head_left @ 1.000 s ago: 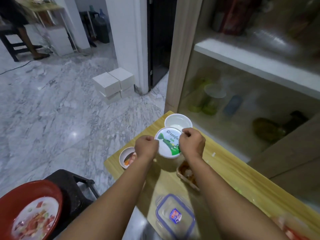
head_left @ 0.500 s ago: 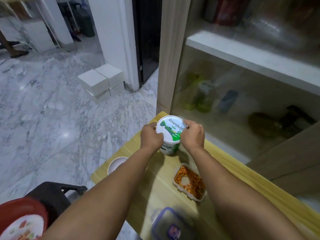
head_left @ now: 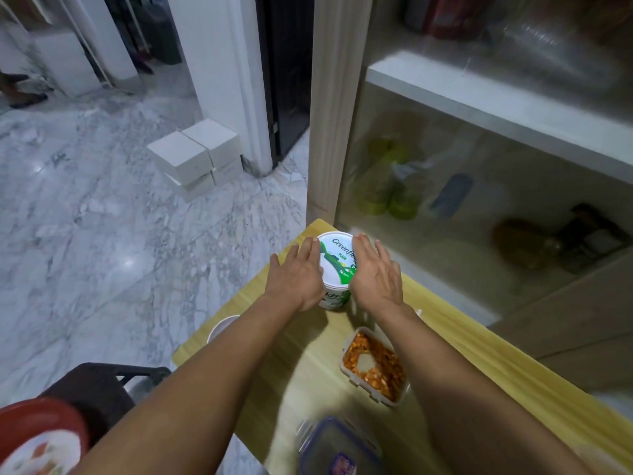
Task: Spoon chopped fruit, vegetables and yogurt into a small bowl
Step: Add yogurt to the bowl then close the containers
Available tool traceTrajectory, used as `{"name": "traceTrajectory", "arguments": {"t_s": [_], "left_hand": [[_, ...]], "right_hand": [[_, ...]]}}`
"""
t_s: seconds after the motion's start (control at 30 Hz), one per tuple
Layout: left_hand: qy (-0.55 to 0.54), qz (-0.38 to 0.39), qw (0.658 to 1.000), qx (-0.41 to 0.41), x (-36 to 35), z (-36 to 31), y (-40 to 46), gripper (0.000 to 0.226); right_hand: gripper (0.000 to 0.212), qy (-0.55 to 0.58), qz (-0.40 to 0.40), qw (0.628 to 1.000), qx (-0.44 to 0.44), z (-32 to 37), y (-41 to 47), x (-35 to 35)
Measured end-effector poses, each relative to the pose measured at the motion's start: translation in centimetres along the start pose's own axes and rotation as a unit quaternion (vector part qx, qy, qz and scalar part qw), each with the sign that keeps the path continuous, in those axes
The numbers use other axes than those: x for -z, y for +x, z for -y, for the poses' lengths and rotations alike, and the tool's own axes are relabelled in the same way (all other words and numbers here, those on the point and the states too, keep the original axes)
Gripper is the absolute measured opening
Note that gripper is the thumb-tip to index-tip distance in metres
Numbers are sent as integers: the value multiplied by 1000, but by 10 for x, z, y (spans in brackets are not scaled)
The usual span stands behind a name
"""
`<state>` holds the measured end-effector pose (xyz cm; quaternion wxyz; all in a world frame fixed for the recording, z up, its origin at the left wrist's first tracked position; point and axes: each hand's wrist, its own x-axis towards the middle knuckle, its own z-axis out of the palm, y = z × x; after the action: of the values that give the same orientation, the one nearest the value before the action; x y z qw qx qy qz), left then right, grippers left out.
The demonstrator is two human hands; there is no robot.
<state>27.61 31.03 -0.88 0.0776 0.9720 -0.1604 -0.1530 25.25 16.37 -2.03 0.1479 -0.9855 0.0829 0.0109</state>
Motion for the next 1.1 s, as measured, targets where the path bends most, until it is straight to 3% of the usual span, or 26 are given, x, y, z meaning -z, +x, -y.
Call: {"name": "traceTrajectory", "arguments": {"t_s": [0.17, 0.43, 0.63, 0.73, 0.83, 1.0, 1.1], "left_hand": [[22, 44, 998, -31, 16, 6, 8, 67], [4, 63, 996, -64, 30, 8, 19, 77], [-30, 55, 996, -58, 18, 11, 12, 85], [-32, 15, 999, -34, 13, 8, 3, 78], [-14, -91, 996, -15, 2, 6, -12, 63], [-104, -246, 964, 4, -41, 0, -56, 47], [-127, -163, 978, 39, -62, -15, -89, 36]], "right_hand": [[70, -24, 76, 996, 42, -2, 10, 5], [77, -12, 94, 993, 69, -5, 19, 10], [81, 90, 97, 989, 63, -20, 7, 3], [66, 158, 25, 987, -8, -16, -6, -2], [50, 213, -51, 972, -81, -11, -21, -5], [33, 251, -119, 956, -98, -24, -70, -15], [16, 259, -82, 957, -102, -36, -106, -16]]}}
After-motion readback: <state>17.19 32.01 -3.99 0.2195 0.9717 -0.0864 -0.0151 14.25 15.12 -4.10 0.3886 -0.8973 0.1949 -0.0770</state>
